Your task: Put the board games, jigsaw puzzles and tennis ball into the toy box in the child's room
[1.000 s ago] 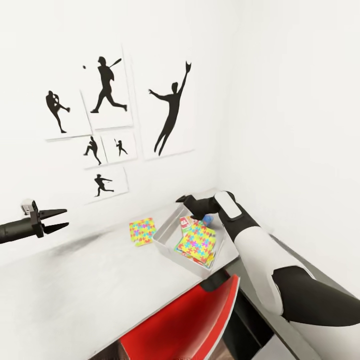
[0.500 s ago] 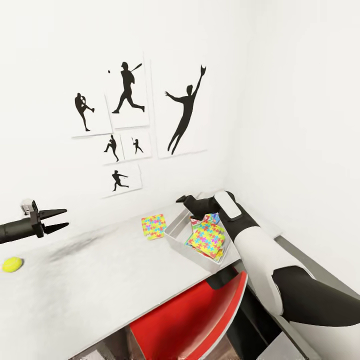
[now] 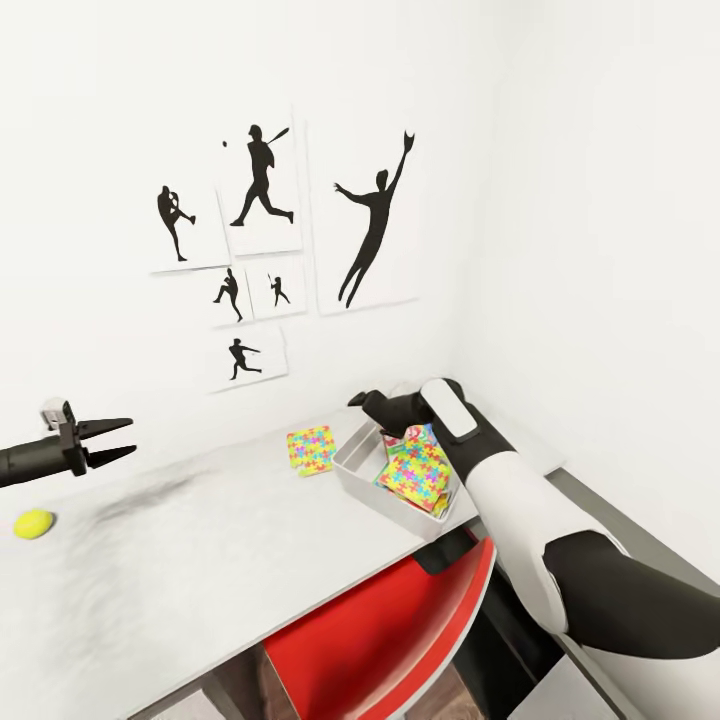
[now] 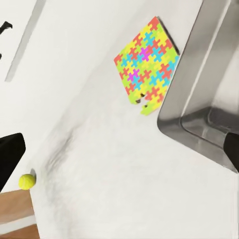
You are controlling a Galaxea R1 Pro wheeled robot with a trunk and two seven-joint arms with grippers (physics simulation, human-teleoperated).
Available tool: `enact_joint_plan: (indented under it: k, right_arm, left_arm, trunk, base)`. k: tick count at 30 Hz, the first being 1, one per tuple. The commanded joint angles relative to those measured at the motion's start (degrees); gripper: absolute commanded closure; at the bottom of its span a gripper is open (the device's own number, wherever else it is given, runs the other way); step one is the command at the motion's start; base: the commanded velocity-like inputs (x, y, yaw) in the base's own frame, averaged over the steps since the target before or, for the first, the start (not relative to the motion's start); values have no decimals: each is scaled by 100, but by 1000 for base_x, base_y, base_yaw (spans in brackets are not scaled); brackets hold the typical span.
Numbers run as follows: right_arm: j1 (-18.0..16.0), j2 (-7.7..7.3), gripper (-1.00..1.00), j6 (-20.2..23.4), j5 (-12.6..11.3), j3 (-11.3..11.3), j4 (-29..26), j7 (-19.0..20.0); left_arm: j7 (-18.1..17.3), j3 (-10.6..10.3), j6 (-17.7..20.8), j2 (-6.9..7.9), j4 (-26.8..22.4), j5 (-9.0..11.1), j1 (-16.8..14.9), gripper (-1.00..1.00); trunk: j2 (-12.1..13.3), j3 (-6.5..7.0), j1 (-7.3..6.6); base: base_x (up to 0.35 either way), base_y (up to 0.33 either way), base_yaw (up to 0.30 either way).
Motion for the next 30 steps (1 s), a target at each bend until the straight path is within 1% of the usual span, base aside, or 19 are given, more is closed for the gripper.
enact_joint_plan:
  k: [1, 4, 5, 7, 11, 13, 19, 22, 28, 30]
  right_arm:
    - [-7, 0, -100, 19, -54, 89, -138, -132]
    - [-8, 0, -100, 36, -60, 273, -360, -373]
    - [-13, 0, -100, 39, -68, 355, -424, -523]
    - [-36, 0, -100, 69, -81, 433, -484, -760]
    - [-148, 0, -100, 188, -93, 502, -595, -1144]
    - [-196, 0, -100, 269, -96, 516, -654, -1244]
    - [-247, 0, -100, 461, -94, 537, -931, -1339]
    - [-252, 0, -100, 491, -89, 567, -1063, -1352]
    - [-255, 0, -100, 466, -76, 993, -1181, -1360]
    - [-255, 0, -100, 459, -76, 1047, -1225, -1360]
  left_arm:
    - [-24, -30, 61, 14, 2, 17, -7, -100]
    - [-24, -30, 61, 31, 2, 11, -7, -100]
    - [-24, -30, 62, 38, 2, 9, -7, -100]
    - [-24, -30, 60, 44, 2, 6, -7, -100]
    - [-24, -31, 55, 53, 4, -2, -7, -100]
    - [-24, -32, 54, 58, 7, -3, -7, -100]
    - [-24, -37, 50, 67, 79, -16, -7, -100]
    - [-24, -38, 18, 81, 107, -18, -7, -100]
    - [-23, -36, -75, 131, 208, -14, -7, -100]
    - [-23, -35, -117, 140, 255, -14, -7, -100]
  trunk:
    - [-13, -13, 4]
    - [-13, -13, 4]
    - [-13, -13, 4]
    - [-13, -13, 4]
    - [-13, -13, 4]
    - [-13, -13, 4]
    - [-13, -13, 4]
    - [-13, -13, 4]
    - [-13, -13, 4]
    - [-13, -13, 4]
  base:
    - [-1, 1, 0]
    - [-23, 0, 0]
    - [-94, 7, 0]
    - [-142, 37, 0]
    - [-141, 53, 0]
    - [-61, 21, 0]
    - [-145, 69, 0]
    - [-135, 83, 0]
    - [-34, 21, 0]
    - [-10, 6, 2]
